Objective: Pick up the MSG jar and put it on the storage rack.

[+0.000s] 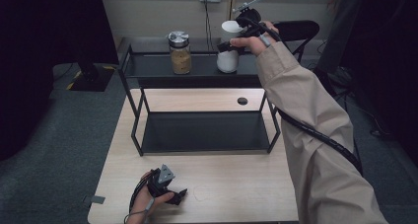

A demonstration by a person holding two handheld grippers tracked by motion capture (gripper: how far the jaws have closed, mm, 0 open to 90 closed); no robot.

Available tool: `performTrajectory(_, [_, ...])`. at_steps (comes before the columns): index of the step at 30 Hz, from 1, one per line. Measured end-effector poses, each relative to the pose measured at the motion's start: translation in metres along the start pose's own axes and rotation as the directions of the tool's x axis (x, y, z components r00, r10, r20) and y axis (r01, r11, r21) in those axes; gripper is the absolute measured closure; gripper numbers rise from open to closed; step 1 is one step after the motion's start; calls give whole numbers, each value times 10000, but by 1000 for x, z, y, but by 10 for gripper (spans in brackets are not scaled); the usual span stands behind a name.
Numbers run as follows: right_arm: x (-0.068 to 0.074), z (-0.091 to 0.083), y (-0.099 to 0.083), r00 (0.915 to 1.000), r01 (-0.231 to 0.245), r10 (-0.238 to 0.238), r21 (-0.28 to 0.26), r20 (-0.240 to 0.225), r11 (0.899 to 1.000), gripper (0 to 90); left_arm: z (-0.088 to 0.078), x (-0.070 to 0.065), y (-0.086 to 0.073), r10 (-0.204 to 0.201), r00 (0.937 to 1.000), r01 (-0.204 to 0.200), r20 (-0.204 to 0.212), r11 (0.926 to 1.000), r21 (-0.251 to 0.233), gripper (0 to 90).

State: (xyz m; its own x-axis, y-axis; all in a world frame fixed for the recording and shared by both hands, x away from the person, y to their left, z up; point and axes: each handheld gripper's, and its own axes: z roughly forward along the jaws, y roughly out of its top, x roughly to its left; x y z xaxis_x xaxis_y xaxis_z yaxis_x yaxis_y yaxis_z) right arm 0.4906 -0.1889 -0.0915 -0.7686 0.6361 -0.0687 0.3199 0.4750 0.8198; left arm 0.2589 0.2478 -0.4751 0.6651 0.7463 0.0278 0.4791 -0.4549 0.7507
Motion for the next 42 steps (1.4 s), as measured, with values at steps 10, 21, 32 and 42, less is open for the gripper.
performTrajectory(10, [0, 2, -6, 10000, -9, 9, -249, 4, 9997, 335, 0, 0, 0, -6, 10000, 6, 0, 10000, -2, 0])
performTrajectory(21, [2, -3, -11, 9999, 78, -72, -455, 135, 9989, 224, 0, 0, 0, -11, 10000, 11, 0, 10000, -2, 0])
performTrajectory(32, [9, -17, -23, 9983, 323, -305, -345, 491, 9989, 24, 0, 0, 0, -11, 10000, 11, -11, 10000, 10, 0])
performTrajectory(42, [19, -30, -35, 9958, 722, -705, -274, 589, 9970, 3, 0, 0, 0, -23, 10000, 23, -35, 10000, 9, 0])
